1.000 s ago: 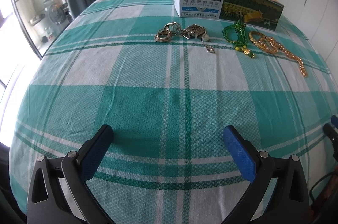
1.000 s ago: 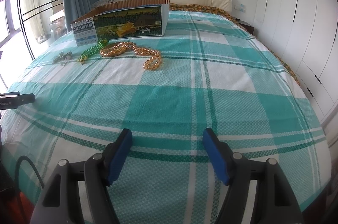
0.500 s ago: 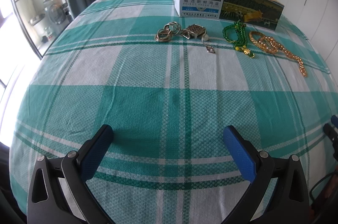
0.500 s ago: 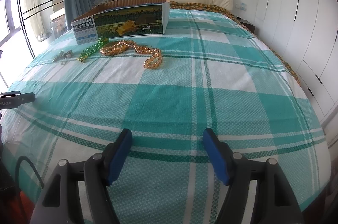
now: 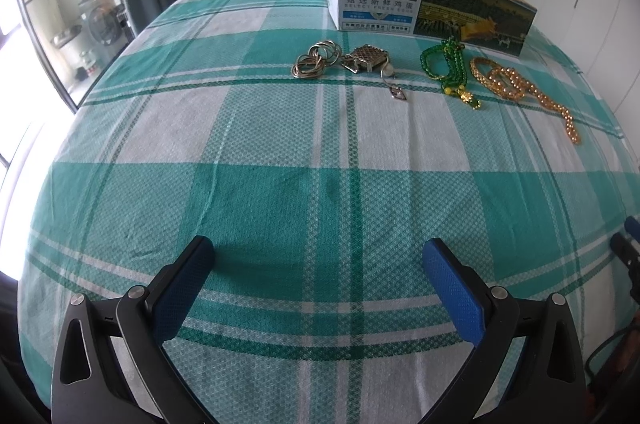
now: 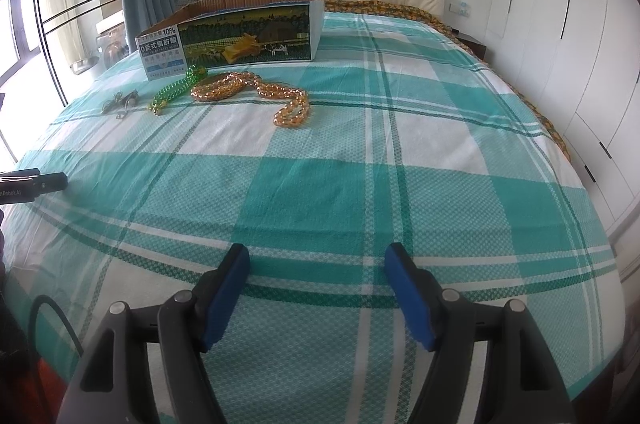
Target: Organize jewelry
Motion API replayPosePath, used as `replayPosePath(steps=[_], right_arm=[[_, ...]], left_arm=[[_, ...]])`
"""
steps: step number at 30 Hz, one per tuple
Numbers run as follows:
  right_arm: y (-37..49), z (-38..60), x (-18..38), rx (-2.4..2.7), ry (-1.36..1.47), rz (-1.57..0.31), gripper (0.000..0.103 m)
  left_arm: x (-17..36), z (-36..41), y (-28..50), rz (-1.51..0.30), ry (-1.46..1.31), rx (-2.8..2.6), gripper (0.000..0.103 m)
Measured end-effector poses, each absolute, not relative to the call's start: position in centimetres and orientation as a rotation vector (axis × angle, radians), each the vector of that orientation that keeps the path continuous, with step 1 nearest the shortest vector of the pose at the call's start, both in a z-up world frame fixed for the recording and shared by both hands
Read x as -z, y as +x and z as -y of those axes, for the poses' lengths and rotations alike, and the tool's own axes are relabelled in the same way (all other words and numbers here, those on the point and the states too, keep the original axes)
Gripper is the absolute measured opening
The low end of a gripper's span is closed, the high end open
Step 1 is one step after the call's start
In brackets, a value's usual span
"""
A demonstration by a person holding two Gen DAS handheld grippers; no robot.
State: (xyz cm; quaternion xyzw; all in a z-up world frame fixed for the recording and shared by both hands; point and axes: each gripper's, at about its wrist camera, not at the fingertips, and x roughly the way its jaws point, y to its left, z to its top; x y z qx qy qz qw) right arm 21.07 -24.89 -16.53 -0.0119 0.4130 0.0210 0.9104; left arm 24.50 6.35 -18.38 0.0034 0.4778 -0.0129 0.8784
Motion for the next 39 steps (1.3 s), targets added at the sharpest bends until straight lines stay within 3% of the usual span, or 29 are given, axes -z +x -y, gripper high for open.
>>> replayPosePath(steps=[24,39], right_arm=[[22.7,25.8,15.7,-0.095,0.063,-0.963,0.073],[31.1,25.2,13.5,-0.194,-0.021,-0.927,0.073]], left_arm=[[16.5,-6.9,28.8,-0.992,-0.075,0.094,0.102],[15.3,-6.7,34.1,-0.977,-0.011,0.121,0.102]])
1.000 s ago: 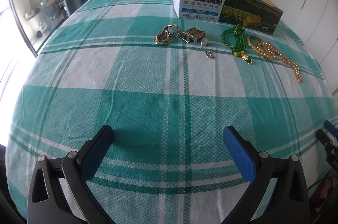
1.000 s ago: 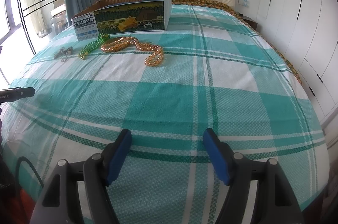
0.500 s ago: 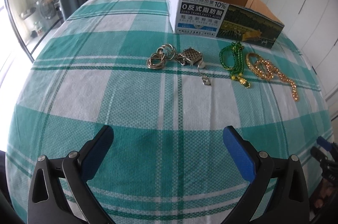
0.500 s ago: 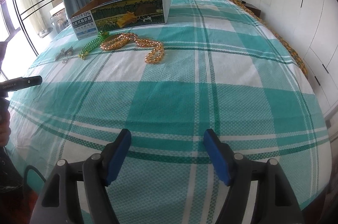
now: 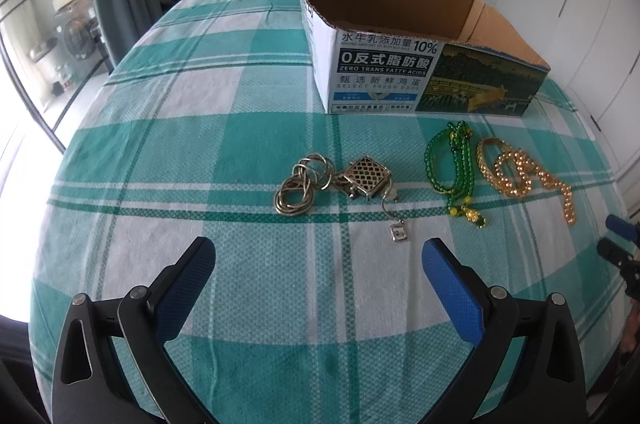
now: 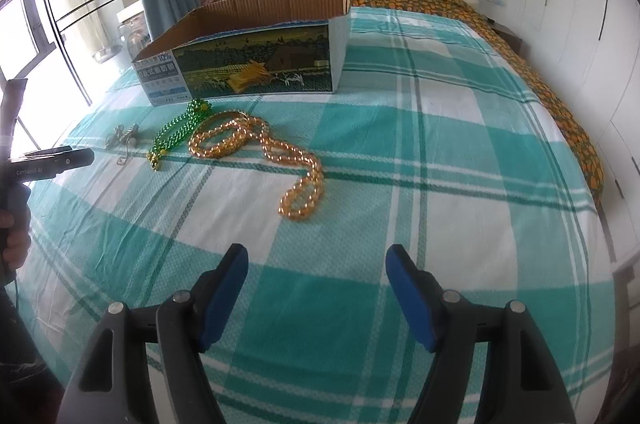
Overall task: Organize jewelry
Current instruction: 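Grasp the silver key rings with the left tool while the right tool grasps the gold bead necklace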
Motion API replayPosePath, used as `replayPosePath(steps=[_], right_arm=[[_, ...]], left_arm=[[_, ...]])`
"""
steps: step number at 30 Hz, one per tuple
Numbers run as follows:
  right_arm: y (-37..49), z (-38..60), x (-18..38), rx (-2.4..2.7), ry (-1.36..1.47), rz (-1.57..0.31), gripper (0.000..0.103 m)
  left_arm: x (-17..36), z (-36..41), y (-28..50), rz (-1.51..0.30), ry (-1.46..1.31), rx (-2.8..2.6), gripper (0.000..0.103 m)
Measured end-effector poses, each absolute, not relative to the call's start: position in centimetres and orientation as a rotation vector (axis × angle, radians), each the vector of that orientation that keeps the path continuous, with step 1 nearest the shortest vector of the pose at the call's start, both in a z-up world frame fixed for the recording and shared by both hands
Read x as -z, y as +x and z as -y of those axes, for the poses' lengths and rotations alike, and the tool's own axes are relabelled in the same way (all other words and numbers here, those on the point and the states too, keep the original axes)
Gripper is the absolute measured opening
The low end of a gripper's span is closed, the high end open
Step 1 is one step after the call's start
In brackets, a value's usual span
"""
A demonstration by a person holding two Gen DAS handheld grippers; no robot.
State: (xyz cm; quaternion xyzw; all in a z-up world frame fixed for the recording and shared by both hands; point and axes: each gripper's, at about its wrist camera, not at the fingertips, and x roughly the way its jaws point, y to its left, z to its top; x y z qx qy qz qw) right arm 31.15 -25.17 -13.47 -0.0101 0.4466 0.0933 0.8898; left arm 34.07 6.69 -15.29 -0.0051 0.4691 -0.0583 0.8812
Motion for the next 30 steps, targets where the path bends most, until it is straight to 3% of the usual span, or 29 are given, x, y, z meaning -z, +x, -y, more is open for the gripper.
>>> replayPosePath(steps=[22,26,27,29,30], right_arm=[[39.9,20.9,16.7,-0.339,-0.187,-0.942,0.073],[41.1,19.9,16.7,-0.370,-0.200,-0.932,0.073],[41.1,19.6,16.7,-0.380,-0.205,-0.927,0.071],[41.0,19.1,16.4,-0.405,-0.215,-0.917,0.048],[40.9,18.8,16.3,-0.409,-0.221,-0.920,0.029]], left_arm=[[17.8,-5.3,39.0,-1.005,0.041,0.204,0.102],[18.1,-4.1,39.7,-0.997,0.089,0.203,0.097],[18.0,-3.8,39.6,-0.988,0.108,0.202,0.094],[17.7,-3.5,39.2,-0.972,0.116,0.226,0.078],[17.6,-3.3,39.0,-0.967,0.120,0.234,0.073]])
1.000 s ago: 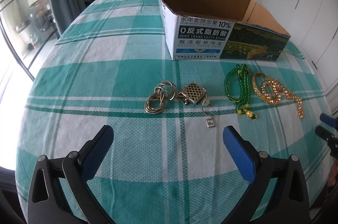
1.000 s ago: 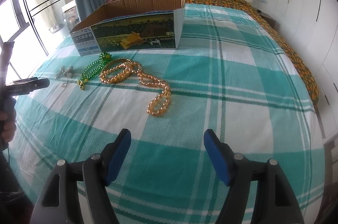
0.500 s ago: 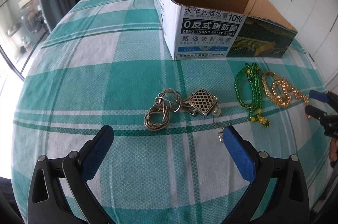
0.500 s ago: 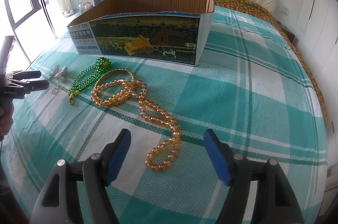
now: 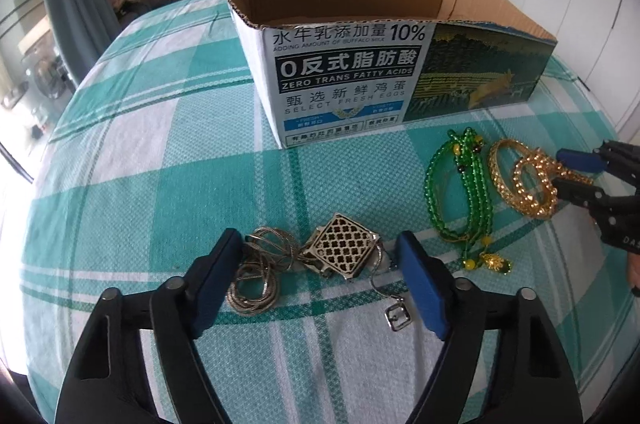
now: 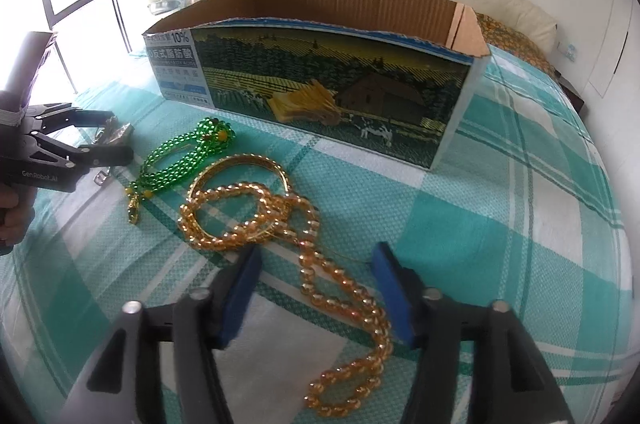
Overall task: Organize jewelry
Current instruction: 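Grasp the silver key rings with the left tool while the right tool grasps the gold bead necklace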
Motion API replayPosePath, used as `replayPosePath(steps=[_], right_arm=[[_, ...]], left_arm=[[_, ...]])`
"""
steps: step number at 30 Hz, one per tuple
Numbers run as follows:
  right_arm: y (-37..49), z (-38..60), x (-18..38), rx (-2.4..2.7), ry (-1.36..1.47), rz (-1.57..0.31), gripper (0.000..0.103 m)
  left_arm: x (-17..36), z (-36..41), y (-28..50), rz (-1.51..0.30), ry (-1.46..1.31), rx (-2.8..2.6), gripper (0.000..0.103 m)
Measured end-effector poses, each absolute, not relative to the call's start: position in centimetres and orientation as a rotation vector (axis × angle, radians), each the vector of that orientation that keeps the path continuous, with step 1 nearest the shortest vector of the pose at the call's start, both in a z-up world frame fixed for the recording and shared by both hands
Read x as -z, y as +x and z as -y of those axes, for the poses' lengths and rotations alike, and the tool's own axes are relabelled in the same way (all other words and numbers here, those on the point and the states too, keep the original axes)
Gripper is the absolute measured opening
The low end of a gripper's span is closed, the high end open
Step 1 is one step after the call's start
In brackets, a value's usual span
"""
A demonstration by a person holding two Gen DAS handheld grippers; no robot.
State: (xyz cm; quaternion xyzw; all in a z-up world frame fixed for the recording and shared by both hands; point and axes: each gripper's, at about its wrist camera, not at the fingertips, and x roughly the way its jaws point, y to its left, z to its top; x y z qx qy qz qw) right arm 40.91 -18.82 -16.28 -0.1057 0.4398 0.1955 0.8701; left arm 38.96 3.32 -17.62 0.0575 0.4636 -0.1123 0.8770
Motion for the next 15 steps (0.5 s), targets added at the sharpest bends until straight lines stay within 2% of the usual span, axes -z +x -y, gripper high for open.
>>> replayPosePath(steps=[1,2,3,4,9,10,15], right_arm=[[40.9,18.8,16.2,-0.409,-0.220,-0.926,0.013],[41.0,18.9,16.1,-0.412,-0.203,-0.935,0.008],[41.0,19.2,16.0,-0.416,-0.176,-0.947,0.008],[40.9,19.5,15.8,-0.421,-0.149,-0.956,0.008],[38.8,20.8,13.3,-0.434,-0.063,-0.931,0.008],[38.5,21.0,12.7,-0.436,-0.047,-0.922,0.008],[36.7,22.3,9.6,-0.437,0.034,-0.876,0.008]], left_arm=[[17.5,-3.2,38.7,-0.963,0.123,0.243,0.062],[17.4,-3.1,38.6,-0.962,0.124,0.251,0.051],[17.2,-3.0,38.5,-0.962,0.122,0.260,0.047],[17.1,-3.0,38.3,-0.962,0.114,0.267,0.037],[15.9,-3.5,36.9,-0.948,0.050,0.288,0.022],[15.5,-3.6,36.5,-0.937,0.043,0.289,0.013],[14.0,-4.3,35.4,-0.934,-0.020,0.323,0.010]])
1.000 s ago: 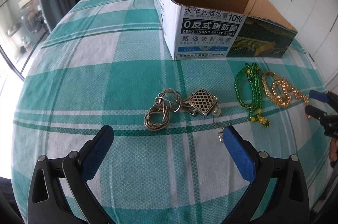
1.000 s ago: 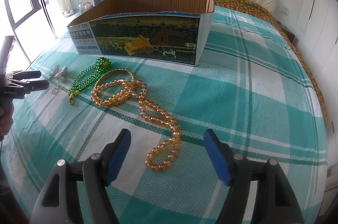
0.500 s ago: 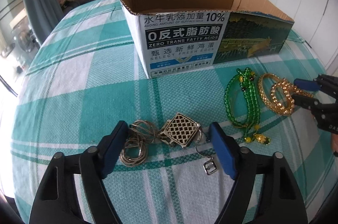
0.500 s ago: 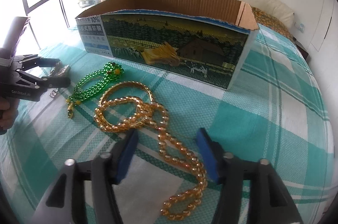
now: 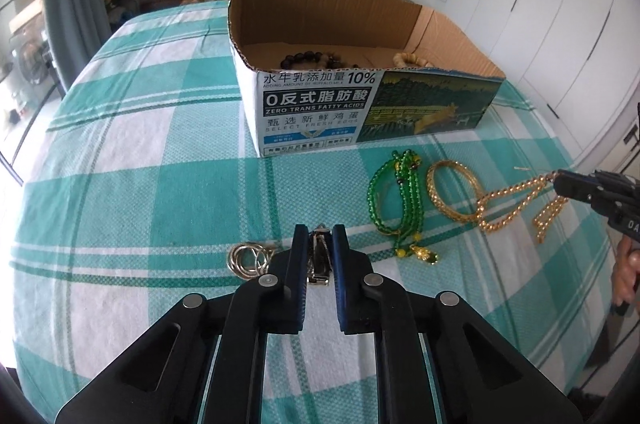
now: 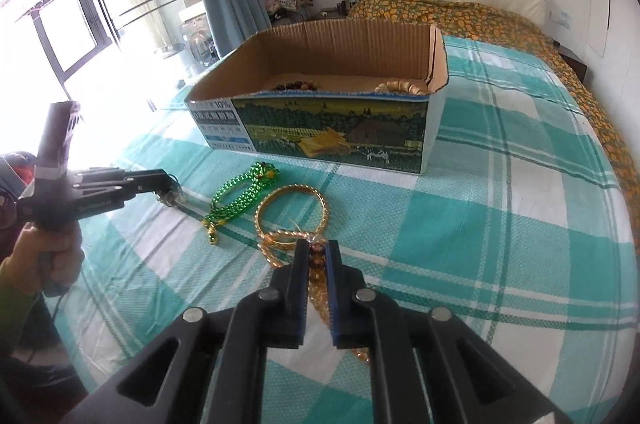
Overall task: Organize jewelry
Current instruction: 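Carry the key rings and necklace into the box and open both tools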
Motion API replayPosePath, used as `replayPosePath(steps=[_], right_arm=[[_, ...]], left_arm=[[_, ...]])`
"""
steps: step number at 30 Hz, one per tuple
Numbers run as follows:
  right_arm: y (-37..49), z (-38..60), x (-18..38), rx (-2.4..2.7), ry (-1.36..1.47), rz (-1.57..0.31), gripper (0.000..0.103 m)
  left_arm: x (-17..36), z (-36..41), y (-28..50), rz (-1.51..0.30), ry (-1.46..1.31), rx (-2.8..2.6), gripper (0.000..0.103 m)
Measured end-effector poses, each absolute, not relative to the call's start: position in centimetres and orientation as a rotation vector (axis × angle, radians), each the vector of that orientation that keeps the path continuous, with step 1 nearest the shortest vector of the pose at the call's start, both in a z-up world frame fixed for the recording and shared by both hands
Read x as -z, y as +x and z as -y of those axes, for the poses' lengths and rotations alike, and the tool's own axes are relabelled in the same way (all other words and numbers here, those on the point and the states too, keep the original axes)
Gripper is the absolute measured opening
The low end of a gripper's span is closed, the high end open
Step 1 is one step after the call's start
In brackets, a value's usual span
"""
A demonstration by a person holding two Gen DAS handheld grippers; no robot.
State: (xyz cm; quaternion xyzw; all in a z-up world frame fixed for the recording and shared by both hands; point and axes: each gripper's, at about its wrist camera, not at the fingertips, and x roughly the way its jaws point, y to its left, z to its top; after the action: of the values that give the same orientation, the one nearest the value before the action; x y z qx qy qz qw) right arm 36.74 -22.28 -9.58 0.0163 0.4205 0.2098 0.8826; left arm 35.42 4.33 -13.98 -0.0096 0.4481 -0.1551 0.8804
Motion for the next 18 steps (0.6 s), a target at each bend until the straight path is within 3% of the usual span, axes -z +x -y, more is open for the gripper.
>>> replayPosePath(steps=[18], right_arm=[[33.0,23.2,0.7,-0.484,0.113,-0.704,0.008]], left_arm=[[5.7,-5.3,31.9,-0.838,-0.144,0.422,0.010]])
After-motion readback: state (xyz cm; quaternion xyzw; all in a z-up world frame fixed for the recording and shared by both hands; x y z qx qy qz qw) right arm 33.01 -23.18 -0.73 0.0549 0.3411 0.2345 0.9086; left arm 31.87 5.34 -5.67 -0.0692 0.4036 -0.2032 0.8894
